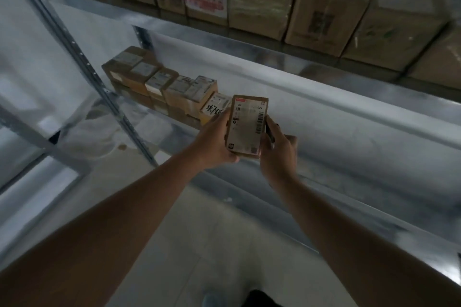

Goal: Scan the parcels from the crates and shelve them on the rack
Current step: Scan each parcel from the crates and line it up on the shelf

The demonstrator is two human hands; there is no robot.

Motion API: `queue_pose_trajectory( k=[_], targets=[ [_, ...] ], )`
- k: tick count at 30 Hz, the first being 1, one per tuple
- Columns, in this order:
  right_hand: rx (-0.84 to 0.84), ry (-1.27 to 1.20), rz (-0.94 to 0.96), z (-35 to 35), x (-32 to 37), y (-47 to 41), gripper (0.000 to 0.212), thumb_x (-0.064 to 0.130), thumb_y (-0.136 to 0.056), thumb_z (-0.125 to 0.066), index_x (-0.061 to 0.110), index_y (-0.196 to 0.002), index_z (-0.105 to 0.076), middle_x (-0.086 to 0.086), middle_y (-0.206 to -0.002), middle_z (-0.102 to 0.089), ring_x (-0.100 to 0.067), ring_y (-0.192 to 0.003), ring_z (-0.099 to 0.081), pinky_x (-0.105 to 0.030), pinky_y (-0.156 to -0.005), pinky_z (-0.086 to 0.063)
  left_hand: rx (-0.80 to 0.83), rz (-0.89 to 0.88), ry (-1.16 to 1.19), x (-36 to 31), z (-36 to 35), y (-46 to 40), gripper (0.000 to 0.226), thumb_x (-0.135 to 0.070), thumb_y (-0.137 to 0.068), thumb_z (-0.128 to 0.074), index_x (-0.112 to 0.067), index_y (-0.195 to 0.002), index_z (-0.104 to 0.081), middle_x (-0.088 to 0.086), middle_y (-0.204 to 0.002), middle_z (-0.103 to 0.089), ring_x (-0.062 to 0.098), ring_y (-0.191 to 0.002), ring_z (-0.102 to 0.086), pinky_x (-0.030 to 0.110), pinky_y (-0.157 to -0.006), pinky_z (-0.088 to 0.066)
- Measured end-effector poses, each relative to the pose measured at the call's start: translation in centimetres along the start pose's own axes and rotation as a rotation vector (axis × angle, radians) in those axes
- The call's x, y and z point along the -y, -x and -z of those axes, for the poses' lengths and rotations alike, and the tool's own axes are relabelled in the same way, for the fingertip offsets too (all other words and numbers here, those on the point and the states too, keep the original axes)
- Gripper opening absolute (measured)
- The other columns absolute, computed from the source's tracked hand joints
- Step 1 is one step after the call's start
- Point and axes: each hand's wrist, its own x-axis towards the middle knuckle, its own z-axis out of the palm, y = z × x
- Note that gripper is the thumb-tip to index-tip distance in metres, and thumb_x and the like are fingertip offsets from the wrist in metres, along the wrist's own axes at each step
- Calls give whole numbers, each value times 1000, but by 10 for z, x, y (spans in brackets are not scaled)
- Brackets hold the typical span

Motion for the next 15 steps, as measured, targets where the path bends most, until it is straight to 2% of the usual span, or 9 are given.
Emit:
queue_pose_trajectory(
  k=[3, 5, 9, 12, 15],
  targets=[
    [-16, 20, -42, -15, -7, -14, 46, 55, -109, -40, 62, -155, -33, -3, -122, -42, -25, -106, -55, -49, -98, -55, 43, -14, 44, 18, -7, -19, 124, -14, -63, -100, -26, -161, -26, -2, -146, -52, 16, -132, -53, 35, -100, -58],
    [-20, 16, -71, -25, -15, -27, 47, 55, -109, -41, 62, -155, -33, -4, -124, -42, -26, -107, -55, -48, -98, -55, 61, -10, 44, 30, -12, -33, 120, -12, -64, -99, -22, -160, -28, -1, -141, -55, 13, -126, -55, 33, -97, -60],
    [-8, 19, -146, -47, -31, -55, 46, 51, -111, -42, 61, -155, -34, -4, -123, -41, -27, -109, -52, -44, -99, -50, 87, 15, 6, 53, -26, -62, 121, -15, -63, -101, -20, -161, -31, 3, -143, -56, 20, -129, -58, 41, -99, -61],
    [6, 28, -178, -60, -43, -74, 46, 50, -111, -42, 62, -154, -33, -2, -119, -40, -29, -108, -52, -40, -93, -45, 135, 48, -28, 69, -38, -84, 123, -19, -58, -103, -20, -159, -32, 3, -141, -58, 25, -126, -61, 49, -98, -61],
    [25, 55, -218, -67, -52, -93, 47, 48, -111, -43, 65, -153, -33, -3, -120, -40, -32, -111, -52, -38, -90, -41, 159, 53, -57, 79, -48, -104, 121, -21, -56, -104, -21, -157, -37, 2, -139, -59, 25, -127, -60, 50, -100, -59]
  ],
)
